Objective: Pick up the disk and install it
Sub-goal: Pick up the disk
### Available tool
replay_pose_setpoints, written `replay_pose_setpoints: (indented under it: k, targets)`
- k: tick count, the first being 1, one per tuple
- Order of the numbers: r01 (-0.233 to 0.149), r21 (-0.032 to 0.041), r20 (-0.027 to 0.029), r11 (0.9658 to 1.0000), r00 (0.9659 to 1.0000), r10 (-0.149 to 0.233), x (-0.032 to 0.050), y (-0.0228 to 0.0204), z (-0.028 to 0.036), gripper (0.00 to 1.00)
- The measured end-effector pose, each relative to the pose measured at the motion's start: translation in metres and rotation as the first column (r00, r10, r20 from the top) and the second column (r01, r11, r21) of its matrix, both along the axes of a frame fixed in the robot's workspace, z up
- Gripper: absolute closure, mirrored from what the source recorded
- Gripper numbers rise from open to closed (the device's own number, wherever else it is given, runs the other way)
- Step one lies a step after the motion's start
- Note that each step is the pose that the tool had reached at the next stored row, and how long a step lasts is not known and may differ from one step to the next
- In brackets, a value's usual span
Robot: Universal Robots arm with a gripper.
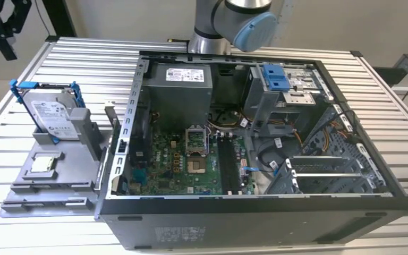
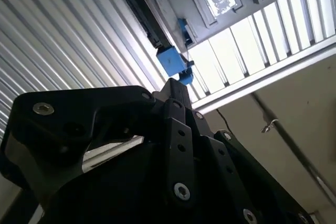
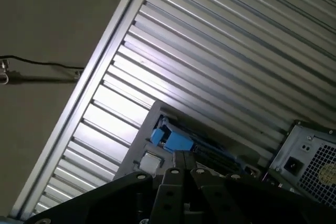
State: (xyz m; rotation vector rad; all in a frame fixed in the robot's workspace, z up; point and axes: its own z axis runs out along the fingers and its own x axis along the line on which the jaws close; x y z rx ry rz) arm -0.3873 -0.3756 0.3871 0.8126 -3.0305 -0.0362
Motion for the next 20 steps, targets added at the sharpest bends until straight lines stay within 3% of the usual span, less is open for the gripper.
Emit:
replay_pose_setpoints:
  k: [2,8,13,16,18,20]
  targets:
    - [-0.037,-0.0025,-0.0001,0.9993,0.9993,0.037,0.0000,0.0000,0.0000,1.00]
    - [-0.104,-0.0194,0.0003,0.9944,0.9946,0.104,-0.0001,0.0015,0.0001,1.00]
    - [-0.154,-0.0226,0.0042,0.9877,0.9880,0.155,-0.0002,0.0017,0.0000,1.00]
    - [-0.189,-0.0254,0.0112,0.9817,0.9819,0.189,-0.0002,0.0017,0.0001,1.00]
    - [-0.218,-0.0273,0.0173,0.9755,0.9756,0.219,-0.0002,0.0016,0.0000,1.00]
    - [-0.242,-0.0312,0.0273,0.9697,0.9696,0.243,-0.0003,0.0017,0.0000,1.00]
